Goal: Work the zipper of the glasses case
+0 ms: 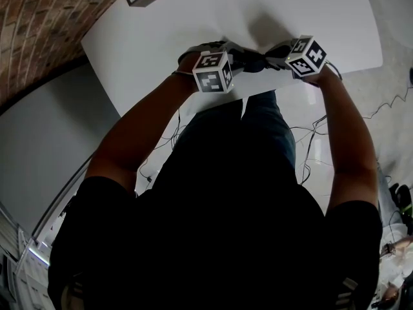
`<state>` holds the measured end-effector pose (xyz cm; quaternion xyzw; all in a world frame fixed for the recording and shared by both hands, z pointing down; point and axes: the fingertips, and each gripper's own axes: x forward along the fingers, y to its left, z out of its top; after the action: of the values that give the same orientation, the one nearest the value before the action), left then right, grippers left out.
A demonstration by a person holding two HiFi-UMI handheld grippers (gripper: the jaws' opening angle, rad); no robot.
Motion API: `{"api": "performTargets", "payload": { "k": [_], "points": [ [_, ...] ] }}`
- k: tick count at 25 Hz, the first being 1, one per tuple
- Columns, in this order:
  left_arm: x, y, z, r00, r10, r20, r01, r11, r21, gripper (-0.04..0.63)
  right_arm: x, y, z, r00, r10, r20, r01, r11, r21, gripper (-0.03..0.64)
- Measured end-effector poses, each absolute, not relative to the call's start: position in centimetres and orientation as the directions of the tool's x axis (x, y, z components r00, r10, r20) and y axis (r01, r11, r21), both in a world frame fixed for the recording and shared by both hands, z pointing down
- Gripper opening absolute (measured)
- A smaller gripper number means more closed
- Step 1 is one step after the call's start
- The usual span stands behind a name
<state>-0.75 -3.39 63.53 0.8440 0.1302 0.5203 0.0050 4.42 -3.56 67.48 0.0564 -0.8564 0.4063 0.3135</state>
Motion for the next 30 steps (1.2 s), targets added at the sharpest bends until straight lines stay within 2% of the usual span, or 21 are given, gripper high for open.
{"api": "performTargets", "payload": {
  "k": [10, 19, 30],
  "points": [
    [-0.8, -3.3, 63.5, 0.429, 0.232, 0.873, 0.210, -0.965, 0.154, 0.159, 4.4, -3.6, 67.7, -0.783, 0.220, 0.582, -0.328, 0.650, -0.686, 0.003],
    [-0.8, -3.3, 63.5, 0.428, 0.225, 0.876, 0.188, -0.970, 0.157, 0.158, 5.0, -3.1, 67.9, -0.799, 0.172, 0.576, -0.377, 0.602, -0.703, 0.002],
    [-0.9, -3.4, 63.7, 0.430, 0.220, 0.876, 0.170, -0.972, 0.161, 0.156, 5.1, -2.0, 67.6, -0.752, 0.140, 0.644, -0.379, 0.708, -0.596, 0.002]
  ]
}}
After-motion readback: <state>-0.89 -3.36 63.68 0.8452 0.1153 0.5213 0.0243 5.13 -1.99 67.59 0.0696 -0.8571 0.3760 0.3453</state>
